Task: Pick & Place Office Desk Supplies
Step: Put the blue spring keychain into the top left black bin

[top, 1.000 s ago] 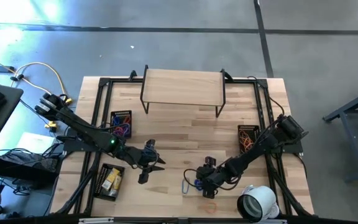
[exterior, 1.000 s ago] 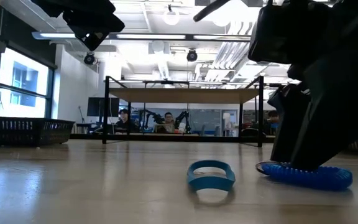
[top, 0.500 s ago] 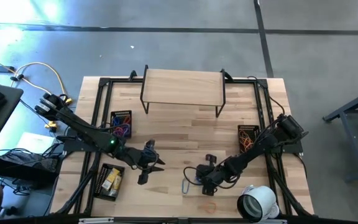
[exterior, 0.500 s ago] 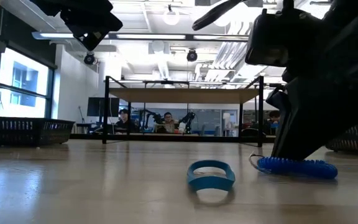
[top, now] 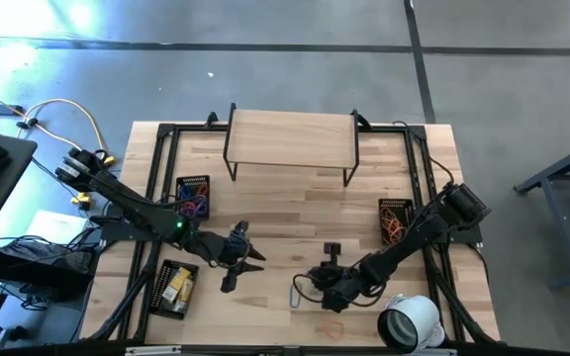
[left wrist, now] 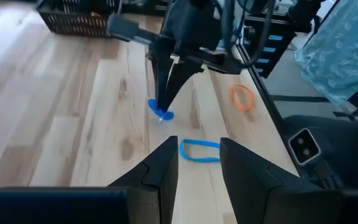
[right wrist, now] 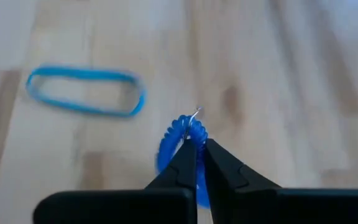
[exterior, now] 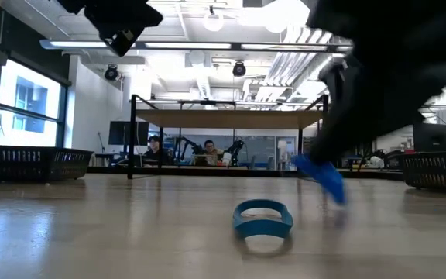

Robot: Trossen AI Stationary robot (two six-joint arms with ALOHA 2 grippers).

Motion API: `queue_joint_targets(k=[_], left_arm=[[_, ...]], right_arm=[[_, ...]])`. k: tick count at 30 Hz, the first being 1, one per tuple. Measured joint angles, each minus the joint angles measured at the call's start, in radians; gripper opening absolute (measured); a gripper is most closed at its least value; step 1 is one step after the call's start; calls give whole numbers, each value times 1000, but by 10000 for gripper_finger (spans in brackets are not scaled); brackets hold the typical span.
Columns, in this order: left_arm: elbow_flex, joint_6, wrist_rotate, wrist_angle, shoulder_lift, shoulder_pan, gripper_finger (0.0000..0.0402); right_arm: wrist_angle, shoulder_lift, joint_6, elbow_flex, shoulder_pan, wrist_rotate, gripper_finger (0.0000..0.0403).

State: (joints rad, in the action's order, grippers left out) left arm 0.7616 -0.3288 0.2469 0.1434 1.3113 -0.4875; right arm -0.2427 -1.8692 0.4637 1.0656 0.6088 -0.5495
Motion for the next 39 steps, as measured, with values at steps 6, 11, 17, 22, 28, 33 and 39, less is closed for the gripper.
queue_joint_targets(k=[6,11,17,22,28,33,39], left_arm=[[1,38,1,116,45,23,115],[1,36,2,181,136,29,115],[-1,72,20,271,227,30,115],[0,94,44,343,243,42,115],[0,51,47,387,243,55,115],[0,13,47,385,243,57,116],[0,44,105,386,243,29,131]], right_arm=[[-1,2,-118,38,15,-124,3],[1,3,-191,90,25,-306,3],[72,5,-371,187,26,-399,3],[174,5,-489,201,20,-457,3],[218,5,-495,203,19,-449,3],[218,4,-496,203,13,-466,3],[217,3,-496,203,3,-463,3]])
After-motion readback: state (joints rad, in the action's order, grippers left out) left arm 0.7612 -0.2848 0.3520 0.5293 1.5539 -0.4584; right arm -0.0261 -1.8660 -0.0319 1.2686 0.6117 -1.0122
